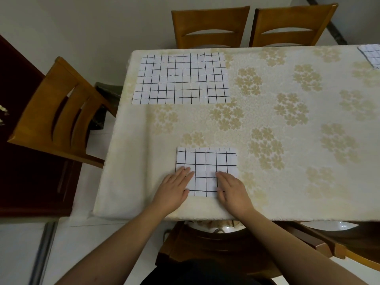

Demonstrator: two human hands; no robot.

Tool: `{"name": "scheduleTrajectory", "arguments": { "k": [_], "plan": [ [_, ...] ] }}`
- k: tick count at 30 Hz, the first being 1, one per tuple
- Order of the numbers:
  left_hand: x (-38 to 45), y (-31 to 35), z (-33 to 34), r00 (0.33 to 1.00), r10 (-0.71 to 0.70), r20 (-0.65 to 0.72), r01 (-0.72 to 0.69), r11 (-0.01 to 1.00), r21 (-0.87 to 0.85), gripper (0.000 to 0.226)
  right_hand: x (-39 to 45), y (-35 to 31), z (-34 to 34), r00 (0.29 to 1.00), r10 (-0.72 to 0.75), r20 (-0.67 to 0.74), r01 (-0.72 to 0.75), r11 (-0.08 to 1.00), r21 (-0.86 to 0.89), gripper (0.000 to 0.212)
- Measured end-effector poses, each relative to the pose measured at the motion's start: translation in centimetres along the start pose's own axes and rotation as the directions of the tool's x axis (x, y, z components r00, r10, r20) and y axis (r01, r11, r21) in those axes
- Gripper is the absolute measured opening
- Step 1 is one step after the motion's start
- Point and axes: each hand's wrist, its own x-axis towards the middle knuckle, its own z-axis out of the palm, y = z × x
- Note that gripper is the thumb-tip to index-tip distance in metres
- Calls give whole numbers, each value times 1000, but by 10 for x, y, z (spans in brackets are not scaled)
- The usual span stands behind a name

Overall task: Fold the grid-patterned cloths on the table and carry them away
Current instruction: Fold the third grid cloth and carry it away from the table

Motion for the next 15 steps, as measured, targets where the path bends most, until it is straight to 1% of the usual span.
{"name": "scheduleTrajectory", "arguments": {
  "k": [4,9,11,15],
  "plan": [
    [23,6,4,995,16,101,-21,999,48,62,13,-10,16,998,-19,57,22,999,-45,54],
    [27,-6,19,972,-118,205,100,991,93,64,31,-19,22,997,-27,67,33,995,-89,53],
    [25,-10,25,965,-133,227,111,988,105,66,36,-19,25,996,-33,79,40,995,-92,55],
    [26,-9,29,966,-134,223,112,988,107,67,45,-19,34,996,-12,93,21,995,-95,57]
  ]
}}
